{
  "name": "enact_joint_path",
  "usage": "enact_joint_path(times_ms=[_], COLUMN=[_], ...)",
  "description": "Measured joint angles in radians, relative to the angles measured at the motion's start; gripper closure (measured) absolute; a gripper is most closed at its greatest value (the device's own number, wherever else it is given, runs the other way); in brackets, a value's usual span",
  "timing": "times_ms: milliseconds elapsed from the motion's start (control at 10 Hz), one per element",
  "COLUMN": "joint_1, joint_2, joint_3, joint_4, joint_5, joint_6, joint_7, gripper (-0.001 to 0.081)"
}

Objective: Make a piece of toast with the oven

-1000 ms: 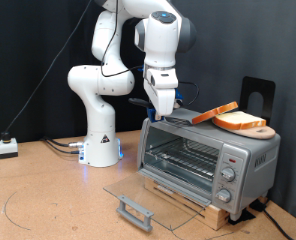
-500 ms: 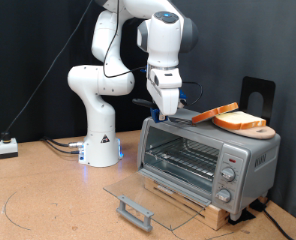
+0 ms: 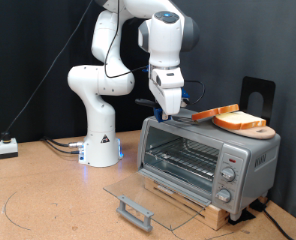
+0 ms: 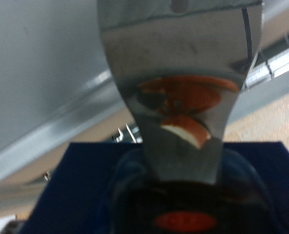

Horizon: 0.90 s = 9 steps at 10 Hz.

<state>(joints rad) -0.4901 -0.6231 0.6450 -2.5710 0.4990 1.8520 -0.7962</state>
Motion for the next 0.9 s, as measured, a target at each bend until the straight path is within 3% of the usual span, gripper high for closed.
enact_joint_path(times_ms=[400,900], joint_1=[0.004,-0.005], joint_2=[-0.002,0.002], joint_3=[-0.046,-0.018], joint_4=[0.069,0.084], joint_5=[0.030,0.026], joint_6=[-0.057,-0.042], joint_7=[-0.030,0.023], gripper=[0.0410,0.0410])
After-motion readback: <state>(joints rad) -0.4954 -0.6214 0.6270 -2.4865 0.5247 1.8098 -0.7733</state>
